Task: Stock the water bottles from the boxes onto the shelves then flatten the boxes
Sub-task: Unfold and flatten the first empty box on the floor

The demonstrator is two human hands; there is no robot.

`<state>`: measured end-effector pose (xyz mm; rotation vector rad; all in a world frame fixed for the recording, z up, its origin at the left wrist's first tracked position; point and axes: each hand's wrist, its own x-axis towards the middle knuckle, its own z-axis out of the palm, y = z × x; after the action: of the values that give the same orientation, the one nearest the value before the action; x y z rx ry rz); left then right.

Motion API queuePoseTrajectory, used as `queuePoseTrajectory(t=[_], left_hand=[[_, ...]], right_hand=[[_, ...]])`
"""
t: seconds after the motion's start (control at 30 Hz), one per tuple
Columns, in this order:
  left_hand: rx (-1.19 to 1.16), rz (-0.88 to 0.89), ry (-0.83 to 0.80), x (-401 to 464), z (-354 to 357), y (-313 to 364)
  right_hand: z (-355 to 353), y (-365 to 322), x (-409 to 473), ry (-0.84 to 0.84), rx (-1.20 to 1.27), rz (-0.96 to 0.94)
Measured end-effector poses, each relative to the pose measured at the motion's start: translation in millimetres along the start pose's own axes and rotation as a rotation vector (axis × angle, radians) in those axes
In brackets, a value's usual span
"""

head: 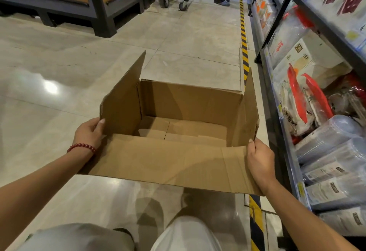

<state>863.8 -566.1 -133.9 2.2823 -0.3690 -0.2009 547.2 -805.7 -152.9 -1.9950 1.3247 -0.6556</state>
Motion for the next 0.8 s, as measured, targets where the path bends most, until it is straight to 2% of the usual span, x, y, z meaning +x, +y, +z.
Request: queuePoseTrajectory(t=[0.17, 0.43, 0.5, 0.57, 0.7, 0.8], left_hand=[[-0.016, 0.04, 0.054, 12, 1, -9], [-0.145, 0.1, 0.204, 42, 7, -9], [-0.14, 0.127, 0.236, 46, 15, -19], [-0.119, 0.092, 0.212, 49, 26, -40], [-0.126, -0.088, 0.16, 41, 39, -87], [-0.138, -0.048, 0.128, 24, 37, -92]], right_hand=[[16, -6, 9, 0.018, 0.0, 0.005], [48, -28, 47, 0.179, 0.003, -0.11], [65, -23, 48, 0.186, 0.043, -0.081], [86, -10, 43, 0.153, 0.071, -0.003], [113, 13, 15, 0.078, 0.086, 0.048], [121, 26, 1, 0.052, 0.021, 0.042]])
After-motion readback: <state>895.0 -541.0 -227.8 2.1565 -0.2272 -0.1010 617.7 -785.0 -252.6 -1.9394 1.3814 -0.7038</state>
